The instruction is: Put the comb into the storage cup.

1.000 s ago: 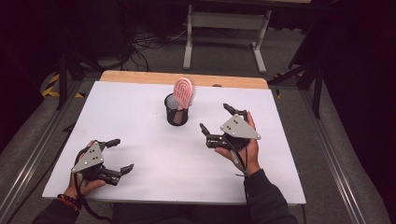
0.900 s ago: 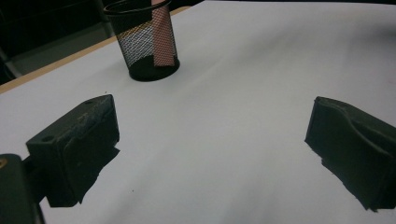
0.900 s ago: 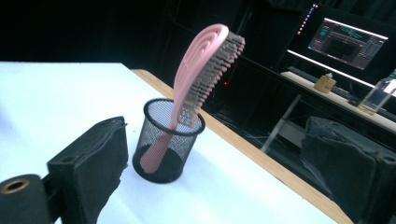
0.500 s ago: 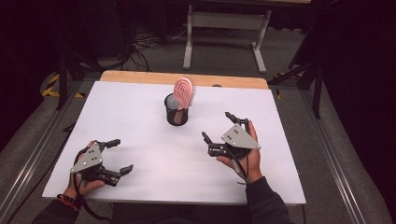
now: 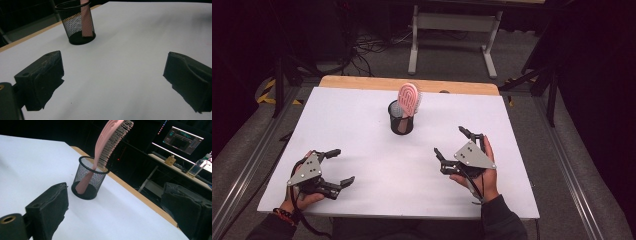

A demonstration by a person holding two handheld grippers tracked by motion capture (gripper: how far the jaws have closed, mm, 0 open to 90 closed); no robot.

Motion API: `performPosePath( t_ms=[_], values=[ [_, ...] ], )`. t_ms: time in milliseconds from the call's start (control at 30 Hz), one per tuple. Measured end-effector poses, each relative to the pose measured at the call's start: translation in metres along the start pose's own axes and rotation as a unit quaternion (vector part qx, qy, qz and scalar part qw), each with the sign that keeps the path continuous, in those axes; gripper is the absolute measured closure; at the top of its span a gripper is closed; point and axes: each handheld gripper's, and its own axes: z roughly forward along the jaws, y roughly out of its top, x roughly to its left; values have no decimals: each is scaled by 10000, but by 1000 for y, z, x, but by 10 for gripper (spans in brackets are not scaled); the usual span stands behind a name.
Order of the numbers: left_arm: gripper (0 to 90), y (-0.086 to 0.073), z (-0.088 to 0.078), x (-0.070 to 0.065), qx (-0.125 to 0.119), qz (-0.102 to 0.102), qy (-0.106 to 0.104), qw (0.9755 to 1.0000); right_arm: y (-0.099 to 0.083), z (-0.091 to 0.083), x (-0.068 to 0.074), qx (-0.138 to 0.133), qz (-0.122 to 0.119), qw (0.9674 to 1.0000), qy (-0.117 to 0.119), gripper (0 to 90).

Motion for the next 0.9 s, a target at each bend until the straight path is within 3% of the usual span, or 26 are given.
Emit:
performPosePath(
  t_ms=[600,900],
  values=[
    [37,1,0,-1,63,53,3,10000,-23,-20,-2,161,12,9999,5,79],
    [36,1,1,-1,114,74,-7,9999,-41,-29,0,507,-40,9987,-76,81]
  ],
)
